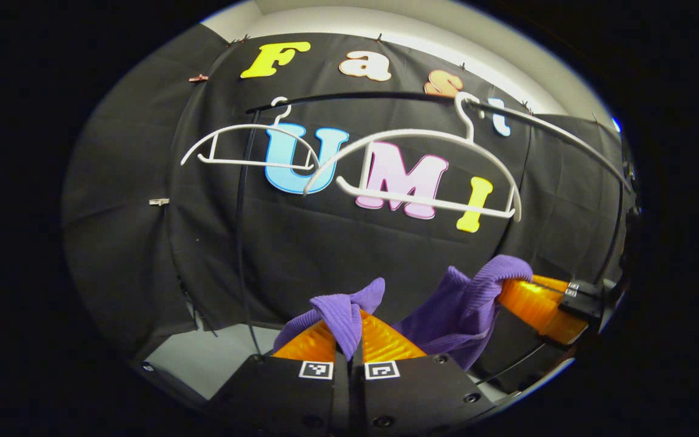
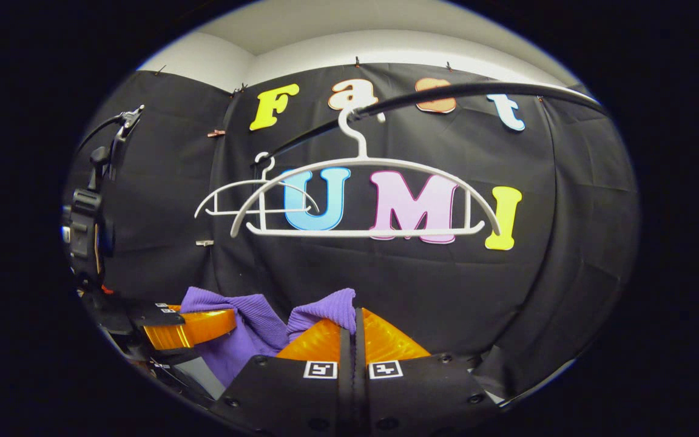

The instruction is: Grasp the clothes on the hanger with both hands and then place them into the laundry hamper below.

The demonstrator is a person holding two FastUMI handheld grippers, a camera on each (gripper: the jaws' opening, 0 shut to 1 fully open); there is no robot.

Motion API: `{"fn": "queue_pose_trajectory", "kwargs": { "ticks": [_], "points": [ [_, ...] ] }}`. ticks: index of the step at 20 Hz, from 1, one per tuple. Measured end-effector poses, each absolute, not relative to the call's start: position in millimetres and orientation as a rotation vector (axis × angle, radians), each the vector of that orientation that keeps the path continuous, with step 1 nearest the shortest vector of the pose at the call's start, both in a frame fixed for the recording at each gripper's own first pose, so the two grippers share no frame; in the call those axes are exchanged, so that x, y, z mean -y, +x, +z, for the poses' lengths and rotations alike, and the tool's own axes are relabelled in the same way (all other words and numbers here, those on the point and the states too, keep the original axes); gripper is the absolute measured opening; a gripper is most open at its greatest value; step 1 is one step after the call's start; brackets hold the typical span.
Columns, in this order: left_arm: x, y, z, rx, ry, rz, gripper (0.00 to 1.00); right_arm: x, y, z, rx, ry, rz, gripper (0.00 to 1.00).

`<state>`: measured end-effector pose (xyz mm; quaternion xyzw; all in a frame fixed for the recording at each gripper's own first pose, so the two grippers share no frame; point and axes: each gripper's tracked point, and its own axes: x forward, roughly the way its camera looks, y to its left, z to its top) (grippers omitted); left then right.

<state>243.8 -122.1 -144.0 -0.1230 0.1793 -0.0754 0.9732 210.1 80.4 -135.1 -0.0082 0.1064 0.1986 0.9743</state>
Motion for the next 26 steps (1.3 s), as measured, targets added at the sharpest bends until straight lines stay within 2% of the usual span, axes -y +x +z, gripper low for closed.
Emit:
{"fn": "queue_pose_trajectory", "kwargs": {
  "ticks": [3, 5, 10, 11, 12, 18, 20, 26],
  "points": [
    [134.0, 248.5, -132.7, -0.358, -0.282, -0.200, 0.05, -85.4, 210.2, -130.1, -0.213, -0.027, 0.428, 0.04],
    [141.8, 248.1, -149.7, -0.390, -0.279, -0.211, 0.05, -81.8, 210.2, -149.4, -0.251, -0.051, 0.422, 0.04],
    [165.5, 243.4, -234.5, -0.527, -0.231, -0.237, 0.05, -67.8, 202.4, -239.7, -0.435, -0.101, 0.406, 0.05],
    [170.2, 240.9, -253.7, -0.563, -0.234, -0.249, 0.05, -64.2, 198.8, -264.1, -0.489, -0.115, 0.405, 0.09],
    [172.5, 239.6, -270.2, -0.596, -0.246, -0.256, 0.05, -59.7, 194.5, -285.6, -0.540, -0.123, 0.402, 0.04],
    [187.6, 228.2, -366.3, -0.804, -0.219, -0.263, 0.05, -28.8, 169.0, -386.3, -0.805, -0.119, 0.374, 0.05],
    [189.3, 219.5, -391.8, -0.860, -0.203, -0.263, 0.07, -24.7, 165.7, -407.4, -0.854, -0.134, 0.370, 0.05],
    [196.0, 204.6, -457.6, -0.982, -0.123, -0.260, 0.05, -14.6, 157.7, -460.8, -0.942, -0.202, 0.387, 0.05]
  ]
}}
